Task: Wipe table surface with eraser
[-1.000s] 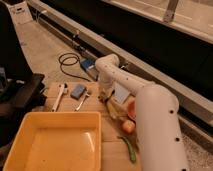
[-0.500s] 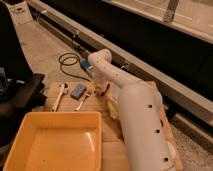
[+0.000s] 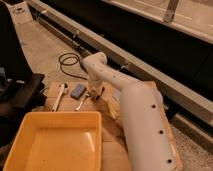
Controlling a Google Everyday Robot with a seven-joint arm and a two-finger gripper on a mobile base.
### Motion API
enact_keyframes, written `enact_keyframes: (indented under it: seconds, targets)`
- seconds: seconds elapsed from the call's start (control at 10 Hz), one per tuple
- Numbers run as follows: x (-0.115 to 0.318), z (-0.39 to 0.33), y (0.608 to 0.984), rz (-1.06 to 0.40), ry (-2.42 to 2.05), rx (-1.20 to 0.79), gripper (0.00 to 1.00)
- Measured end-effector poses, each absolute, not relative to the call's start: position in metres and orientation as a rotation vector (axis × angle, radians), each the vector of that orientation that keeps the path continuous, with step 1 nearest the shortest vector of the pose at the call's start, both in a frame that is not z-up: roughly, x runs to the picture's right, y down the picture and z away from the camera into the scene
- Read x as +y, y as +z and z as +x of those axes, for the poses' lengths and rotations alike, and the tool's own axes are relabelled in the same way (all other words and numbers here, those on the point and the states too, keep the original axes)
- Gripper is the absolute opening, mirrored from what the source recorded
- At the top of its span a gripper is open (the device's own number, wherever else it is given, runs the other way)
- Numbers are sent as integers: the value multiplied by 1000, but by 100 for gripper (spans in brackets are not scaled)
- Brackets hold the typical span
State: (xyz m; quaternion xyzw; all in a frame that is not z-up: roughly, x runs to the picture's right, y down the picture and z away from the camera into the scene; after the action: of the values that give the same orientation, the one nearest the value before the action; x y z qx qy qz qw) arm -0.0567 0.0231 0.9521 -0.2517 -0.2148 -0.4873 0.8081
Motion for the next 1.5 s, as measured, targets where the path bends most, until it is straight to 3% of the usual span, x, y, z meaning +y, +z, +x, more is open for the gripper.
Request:
enact_keyframes:
  seconds: [0.5, 1.0, 1.5]
  targets:
    - [46, -21, 930, -543, -933, -472, 2]
    - [10, -14, 956, -510, -935, -463, 2]
    - [12, -47, 957, -495, -996, -494, 2]
